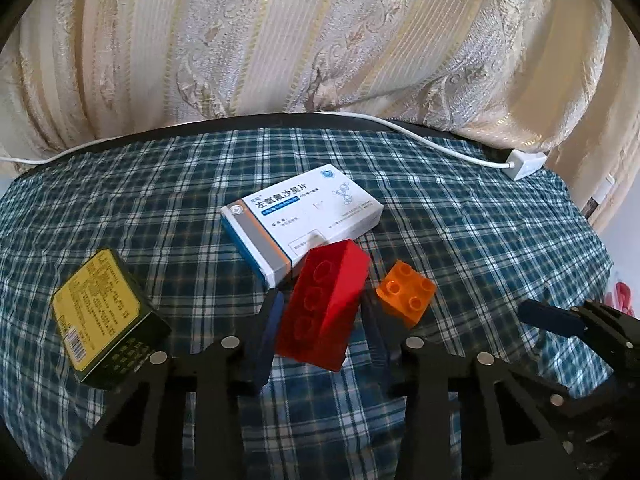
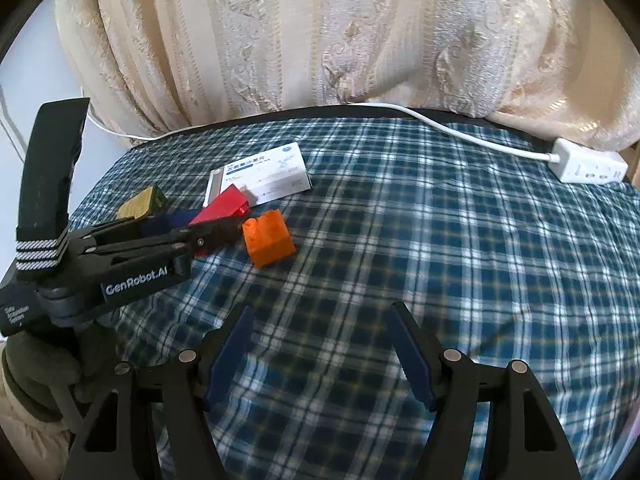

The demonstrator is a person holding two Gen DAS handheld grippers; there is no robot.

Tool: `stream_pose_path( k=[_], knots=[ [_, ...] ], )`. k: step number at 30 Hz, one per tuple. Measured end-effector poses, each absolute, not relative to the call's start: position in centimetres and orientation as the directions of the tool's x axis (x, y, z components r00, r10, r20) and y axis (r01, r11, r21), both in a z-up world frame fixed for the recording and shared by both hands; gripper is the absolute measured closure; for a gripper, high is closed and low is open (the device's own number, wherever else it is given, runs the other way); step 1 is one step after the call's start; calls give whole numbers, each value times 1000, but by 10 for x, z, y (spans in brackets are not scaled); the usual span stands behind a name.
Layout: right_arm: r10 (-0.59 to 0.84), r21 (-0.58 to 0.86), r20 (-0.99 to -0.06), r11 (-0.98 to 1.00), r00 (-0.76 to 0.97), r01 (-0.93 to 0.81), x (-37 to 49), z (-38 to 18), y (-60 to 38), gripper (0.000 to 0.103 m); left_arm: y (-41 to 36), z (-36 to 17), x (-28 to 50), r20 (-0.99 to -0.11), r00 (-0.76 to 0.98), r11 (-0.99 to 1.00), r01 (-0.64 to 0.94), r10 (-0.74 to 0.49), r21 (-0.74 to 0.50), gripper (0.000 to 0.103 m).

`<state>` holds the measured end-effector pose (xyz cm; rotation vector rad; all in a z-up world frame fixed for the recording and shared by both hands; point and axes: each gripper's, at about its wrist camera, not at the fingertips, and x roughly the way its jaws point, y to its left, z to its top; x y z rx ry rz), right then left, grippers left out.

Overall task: Organize objects
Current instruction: 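Grasp the red Lego brick with the left tool while the right tool grasps the orange Lego brick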

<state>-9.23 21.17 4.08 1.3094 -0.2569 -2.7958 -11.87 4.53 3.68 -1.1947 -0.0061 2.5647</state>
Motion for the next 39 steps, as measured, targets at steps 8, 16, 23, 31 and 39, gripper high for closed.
stream_pose_path(
  k=[8,16,23,31,39],
  knots=[
    [-144,183,-762,-983,-631,4,-114,37,203,30,36,51,-115,-729,-632,-960,-248,263,-131,62],
    [-164,185,-768,-982,-620,31,-137,33,195,41,29,55,-116,-727,-645,-969,-214,235,-123,62],
    [-172,178,-774,-983,-610,51,-149,29,187,52,26,53,-118,-734,-644,-974,-191,218,-122,62],
    [-166,169,-775,-984,-610,53,-153,29,186,66,26,53,-119,-733,-644,-974,-192,218,-121,62],
    [-156,179,-772,-983,-616,25,-143,30,195,66,27,54,-117,-731,-646,-973,-198,219,-116,62]
  ],
)
